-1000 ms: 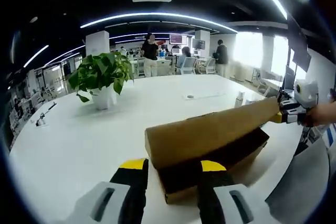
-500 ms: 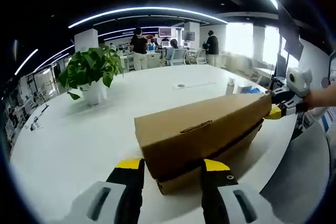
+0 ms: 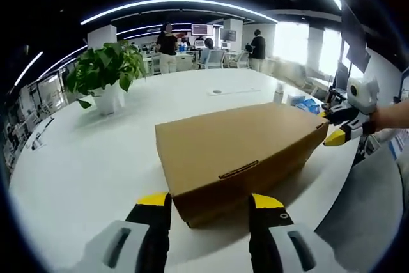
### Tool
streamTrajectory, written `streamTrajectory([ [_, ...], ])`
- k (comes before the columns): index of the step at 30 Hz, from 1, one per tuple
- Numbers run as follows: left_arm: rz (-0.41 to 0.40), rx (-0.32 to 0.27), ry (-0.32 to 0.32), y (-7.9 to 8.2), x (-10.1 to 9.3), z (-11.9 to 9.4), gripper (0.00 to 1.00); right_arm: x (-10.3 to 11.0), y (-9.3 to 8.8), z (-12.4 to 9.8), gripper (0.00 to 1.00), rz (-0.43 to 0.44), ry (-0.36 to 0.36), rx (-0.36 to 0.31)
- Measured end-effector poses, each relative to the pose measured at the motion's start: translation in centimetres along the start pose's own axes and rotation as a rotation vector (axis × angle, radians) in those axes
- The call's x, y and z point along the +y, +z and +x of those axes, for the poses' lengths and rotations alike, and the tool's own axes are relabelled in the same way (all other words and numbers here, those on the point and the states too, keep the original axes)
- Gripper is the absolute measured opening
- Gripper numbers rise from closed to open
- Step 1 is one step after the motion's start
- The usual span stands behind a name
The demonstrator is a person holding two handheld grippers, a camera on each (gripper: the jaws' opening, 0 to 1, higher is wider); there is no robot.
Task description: Operate the shoe box by opening the lid, removing the specified soft item, and placing it in the target area until the item is outside and the box remains undamaged.
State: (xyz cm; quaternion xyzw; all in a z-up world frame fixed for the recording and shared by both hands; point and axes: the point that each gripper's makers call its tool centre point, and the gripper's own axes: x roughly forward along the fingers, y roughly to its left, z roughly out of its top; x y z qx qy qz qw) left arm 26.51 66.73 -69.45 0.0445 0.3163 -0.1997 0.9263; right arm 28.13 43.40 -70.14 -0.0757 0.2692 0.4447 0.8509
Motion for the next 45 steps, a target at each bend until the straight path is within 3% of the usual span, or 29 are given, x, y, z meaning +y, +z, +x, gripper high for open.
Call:
streamTrajectory([
  [5, -0.008, 0.022, 0.001, -0.6, 0.0, 0.5, 0.48, -0.4, -0.4, 0.5, 0.39, 0.042, -0.016, 0.008],
  [12, -0.024, 0.044, 0.011, -1.2, 0.1, 1.1, 0.47, -0.3, -1.2, 1.0, 0.38, 0.000, -0.029, 0.043],
  [19, 0.026, 0.092, 0.034, -1.9, 0.3, 1.7, 0.44, -0.5, -1.7, 1.4, 0.37, -0.050, -0.031, 0.074],
  [45, 0.046, 0.114, 0.018, 1.4, 2.3, 6.3, 0.44, -5.6, 0.3, 3.7, 0.38, -0.064, -0.059, 0.078],
])
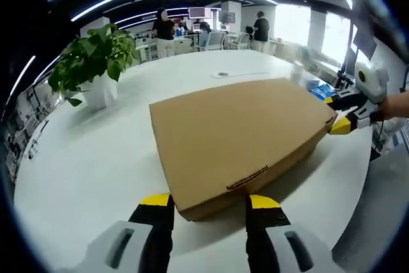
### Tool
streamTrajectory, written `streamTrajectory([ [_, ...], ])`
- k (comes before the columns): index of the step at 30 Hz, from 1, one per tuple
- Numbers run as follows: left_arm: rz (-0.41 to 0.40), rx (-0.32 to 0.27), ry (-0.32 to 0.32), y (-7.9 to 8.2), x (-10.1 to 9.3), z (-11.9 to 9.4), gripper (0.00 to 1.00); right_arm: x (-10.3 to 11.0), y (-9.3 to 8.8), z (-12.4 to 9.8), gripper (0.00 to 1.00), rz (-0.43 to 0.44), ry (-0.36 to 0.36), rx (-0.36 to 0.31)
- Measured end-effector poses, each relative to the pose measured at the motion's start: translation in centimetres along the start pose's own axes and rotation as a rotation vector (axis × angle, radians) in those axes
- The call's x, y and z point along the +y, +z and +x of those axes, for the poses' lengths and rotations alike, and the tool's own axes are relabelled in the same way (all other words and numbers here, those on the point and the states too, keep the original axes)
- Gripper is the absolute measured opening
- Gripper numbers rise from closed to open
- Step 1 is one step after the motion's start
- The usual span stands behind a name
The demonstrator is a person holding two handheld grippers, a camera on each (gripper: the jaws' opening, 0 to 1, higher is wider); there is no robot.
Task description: Operate the shoe box by opening the lid, removing the specified soft item, and placing it in the target area until the item is outside and the box remains undamaged.
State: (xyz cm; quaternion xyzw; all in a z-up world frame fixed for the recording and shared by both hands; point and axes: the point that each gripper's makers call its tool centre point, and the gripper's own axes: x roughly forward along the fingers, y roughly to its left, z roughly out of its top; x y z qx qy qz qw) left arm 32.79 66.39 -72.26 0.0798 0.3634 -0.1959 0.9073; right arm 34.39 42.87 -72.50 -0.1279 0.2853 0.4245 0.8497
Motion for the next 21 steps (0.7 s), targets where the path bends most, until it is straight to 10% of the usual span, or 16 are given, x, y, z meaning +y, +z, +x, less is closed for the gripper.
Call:
streamTrajectory([
  [21, -0.005, -0.007, -0.014, 2.7, 1.3, 2.9, 0.44, -3.6, 1.4, 1.9, 0.38, -0.009, -0.023, 0.025],
])
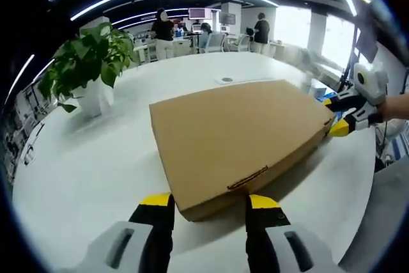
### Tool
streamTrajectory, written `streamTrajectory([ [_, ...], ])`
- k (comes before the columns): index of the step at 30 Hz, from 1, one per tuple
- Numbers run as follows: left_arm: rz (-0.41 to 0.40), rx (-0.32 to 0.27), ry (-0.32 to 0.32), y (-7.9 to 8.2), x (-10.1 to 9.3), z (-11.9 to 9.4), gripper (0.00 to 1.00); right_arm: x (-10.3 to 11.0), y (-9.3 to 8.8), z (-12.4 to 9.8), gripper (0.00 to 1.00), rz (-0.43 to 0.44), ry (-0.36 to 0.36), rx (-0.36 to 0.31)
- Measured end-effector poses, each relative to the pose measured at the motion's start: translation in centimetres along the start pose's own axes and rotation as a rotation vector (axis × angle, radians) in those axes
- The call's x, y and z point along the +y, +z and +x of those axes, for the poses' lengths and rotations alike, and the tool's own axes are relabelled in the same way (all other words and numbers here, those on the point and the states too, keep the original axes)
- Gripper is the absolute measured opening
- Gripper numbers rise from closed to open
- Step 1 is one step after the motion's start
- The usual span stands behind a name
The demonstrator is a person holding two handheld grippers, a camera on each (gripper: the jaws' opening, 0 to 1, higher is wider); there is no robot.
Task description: Operate the shoe box by opening the lid, removing the specified soft item, and placing it in the target area until the item is outside and the box remains undamaged.
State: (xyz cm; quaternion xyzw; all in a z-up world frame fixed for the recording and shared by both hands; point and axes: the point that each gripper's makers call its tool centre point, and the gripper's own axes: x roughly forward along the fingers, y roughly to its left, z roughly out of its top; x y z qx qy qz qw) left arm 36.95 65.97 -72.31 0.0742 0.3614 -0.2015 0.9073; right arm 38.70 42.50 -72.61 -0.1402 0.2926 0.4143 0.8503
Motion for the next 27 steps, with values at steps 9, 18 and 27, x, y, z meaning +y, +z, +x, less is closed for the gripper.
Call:
streamTrajectory([
  [9, 0.013, -0.002, -0.007, 0.35, 0.27, 0.46, 0.44, -0.41, 0.06, 0.09, 0.38, 0.007, -0.007, 0.002],
  [18, 0.014, -0.004, -0.008, 0.43, 0.43, 0.61, 0.44, -0.47, 0.06, 0.14, 0.39, 0.009, -0.016, 0.004],
  [27, 0.010, -0.016, 0.033, 0.70, 0.24, -0.25, 0.44, -0.64, 0.51, -0.78, 0.38, -0.002, -0.052, -0.019],
])
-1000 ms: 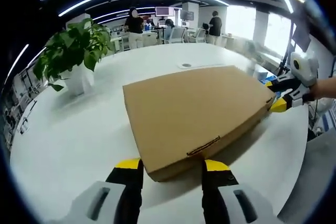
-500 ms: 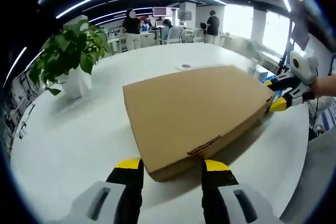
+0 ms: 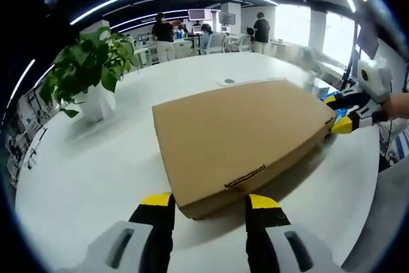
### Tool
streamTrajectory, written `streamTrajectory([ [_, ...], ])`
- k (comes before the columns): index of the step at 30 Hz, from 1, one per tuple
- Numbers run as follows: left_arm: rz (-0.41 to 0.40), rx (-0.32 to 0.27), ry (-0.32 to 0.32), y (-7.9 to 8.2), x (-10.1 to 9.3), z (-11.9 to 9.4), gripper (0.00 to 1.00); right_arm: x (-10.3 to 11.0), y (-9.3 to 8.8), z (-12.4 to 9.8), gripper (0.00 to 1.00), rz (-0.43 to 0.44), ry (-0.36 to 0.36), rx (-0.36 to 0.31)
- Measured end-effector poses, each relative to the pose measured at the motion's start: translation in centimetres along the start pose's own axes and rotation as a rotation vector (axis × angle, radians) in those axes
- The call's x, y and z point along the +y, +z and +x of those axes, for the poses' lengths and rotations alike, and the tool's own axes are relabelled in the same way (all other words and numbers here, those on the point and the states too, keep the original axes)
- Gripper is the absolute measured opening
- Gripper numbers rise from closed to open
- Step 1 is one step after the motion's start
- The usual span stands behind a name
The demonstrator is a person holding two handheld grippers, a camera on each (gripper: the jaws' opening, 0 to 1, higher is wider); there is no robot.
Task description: Operate the shoe box by opening the lid, removing the specified soft item, and placing it in the target area until the item is outside and the box remains undamaged.
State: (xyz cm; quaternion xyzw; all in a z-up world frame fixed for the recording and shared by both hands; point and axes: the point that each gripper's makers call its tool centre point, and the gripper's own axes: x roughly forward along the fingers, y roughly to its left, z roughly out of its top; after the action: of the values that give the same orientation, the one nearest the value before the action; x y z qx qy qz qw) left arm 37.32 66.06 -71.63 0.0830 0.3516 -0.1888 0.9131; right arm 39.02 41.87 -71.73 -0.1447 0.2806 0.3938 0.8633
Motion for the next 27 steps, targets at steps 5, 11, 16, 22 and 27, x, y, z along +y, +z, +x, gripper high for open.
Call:
streamTrajectory([
  [5, -0.020, -0.035, 0.008, 0.5, -0.2, -1.5, 0.45, -0.4, 0.2, -1.7, 0.38, 0.007, -0.029, -0.022],
  [11, -0.053, -0.077, -0.001, 0.7, -1.5, -3.6, 0.47, -0.9, 0.0, -4.4, 0.42, 0.013, -0.075, -0.051],
  [16, -0.060, -0.113, -0.015, 0.9, -3.2, -5.5, 0.51, -1.2, -0.9, -6.9, 0.46, 0.040, -0.115, -0.068],
  [22, -0.045, -0.146, -0.023, 0.9, -5.2, -7.4, 0.58, -1.6, -2.5, -9.9, 0.51, 0.084, -0.178, -0.079],
  [27, -0.025, -0.169, -0.021, 0.9, -6.9, -8.8, 0.62, -1.5, -3.9, -12.6, 0.57, 0.132, -0.238, -0.088],
])
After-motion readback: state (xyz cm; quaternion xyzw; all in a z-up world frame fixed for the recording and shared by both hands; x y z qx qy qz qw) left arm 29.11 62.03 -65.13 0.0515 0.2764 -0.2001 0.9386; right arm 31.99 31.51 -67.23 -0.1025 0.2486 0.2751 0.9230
